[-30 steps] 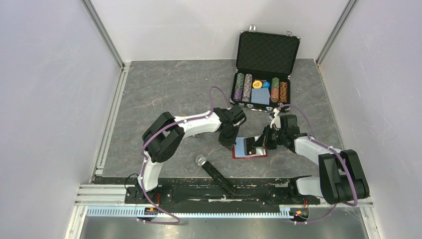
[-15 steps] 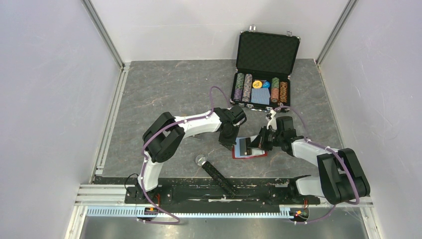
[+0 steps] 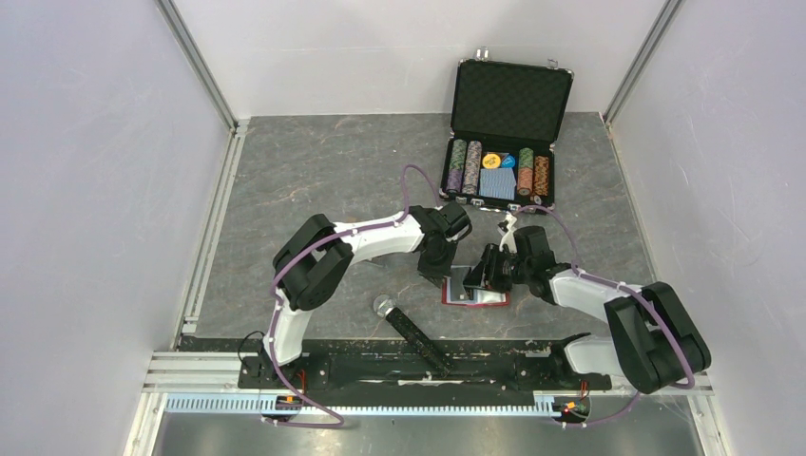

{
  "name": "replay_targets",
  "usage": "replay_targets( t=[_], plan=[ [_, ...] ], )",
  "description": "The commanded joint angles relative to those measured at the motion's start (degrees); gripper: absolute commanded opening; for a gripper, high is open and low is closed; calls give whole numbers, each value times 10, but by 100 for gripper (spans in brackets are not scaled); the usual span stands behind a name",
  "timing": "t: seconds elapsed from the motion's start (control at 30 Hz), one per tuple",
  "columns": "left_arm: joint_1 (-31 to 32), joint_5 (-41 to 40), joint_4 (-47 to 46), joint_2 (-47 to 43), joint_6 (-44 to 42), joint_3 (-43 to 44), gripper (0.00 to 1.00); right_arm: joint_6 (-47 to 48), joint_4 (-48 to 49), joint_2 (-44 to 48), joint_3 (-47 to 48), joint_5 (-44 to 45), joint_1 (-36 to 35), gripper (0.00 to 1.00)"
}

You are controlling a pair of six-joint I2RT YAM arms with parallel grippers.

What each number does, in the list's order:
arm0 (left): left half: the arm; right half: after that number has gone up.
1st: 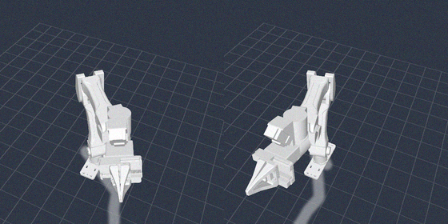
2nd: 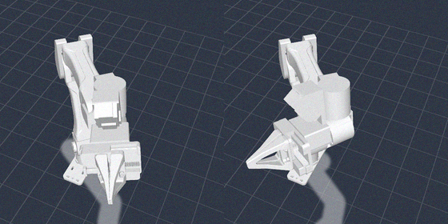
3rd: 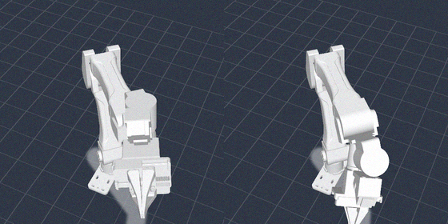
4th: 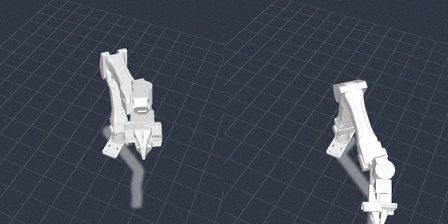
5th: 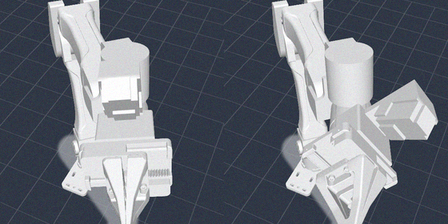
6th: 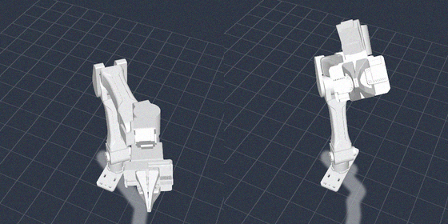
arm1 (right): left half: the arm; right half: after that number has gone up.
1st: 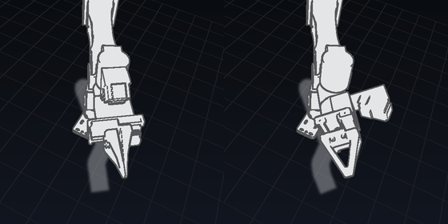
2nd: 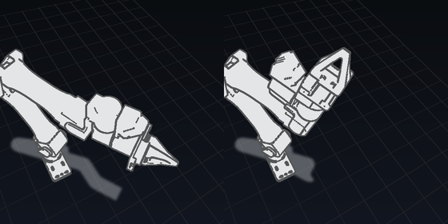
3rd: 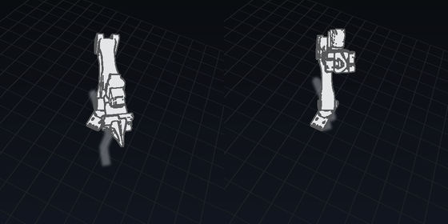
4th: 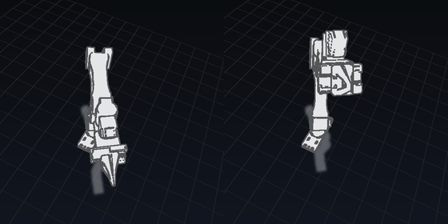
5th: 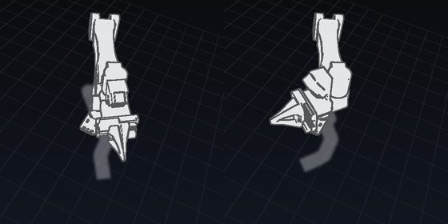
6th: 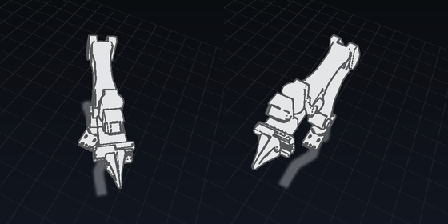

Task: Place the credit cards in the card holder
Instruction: Insert the credit card into the card holder.

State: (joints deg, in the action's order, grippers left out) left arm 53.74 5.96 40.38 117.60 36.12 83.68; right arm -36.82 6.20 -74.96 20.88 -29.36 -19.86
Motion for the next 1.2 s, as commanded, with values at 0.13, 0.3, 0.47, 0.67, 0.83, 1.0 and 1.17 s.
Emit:
replay_targets(
  t=[0.13, 0.3, 0.47, 0.67, 0.83, 1.0, 1.17],
  plan=[
    [0, -38, 25, -38, -14, 2, 10, 54, -132, 42, 49, 59, -29, 67],
    [-13, -19, 2, -91, -2, -26, 22, 77, -192, 57, 83, 90, -47, 85],
    [-32, 66, -94, -135, 35, -77, 34, 102, -243, 66, 121, 120, -53, 95],
    [-34, 137, -209, -140, 92, -128, 41, 123, -286, 85, 155, 149, -53, 94],
    [-34, 161, -295, -133, 143, -174, 43, 141, -298, 82, 161, 171, -52, 76],
    [-34, 182, -371, -121, 175, -204, 45, 147, -267, 57, 132, 165, -52, 47],
    [-33, 190, -398, -105, 187, -209, 46, 149, -246, 34, 111, 168, -51, 26]
  ],
)
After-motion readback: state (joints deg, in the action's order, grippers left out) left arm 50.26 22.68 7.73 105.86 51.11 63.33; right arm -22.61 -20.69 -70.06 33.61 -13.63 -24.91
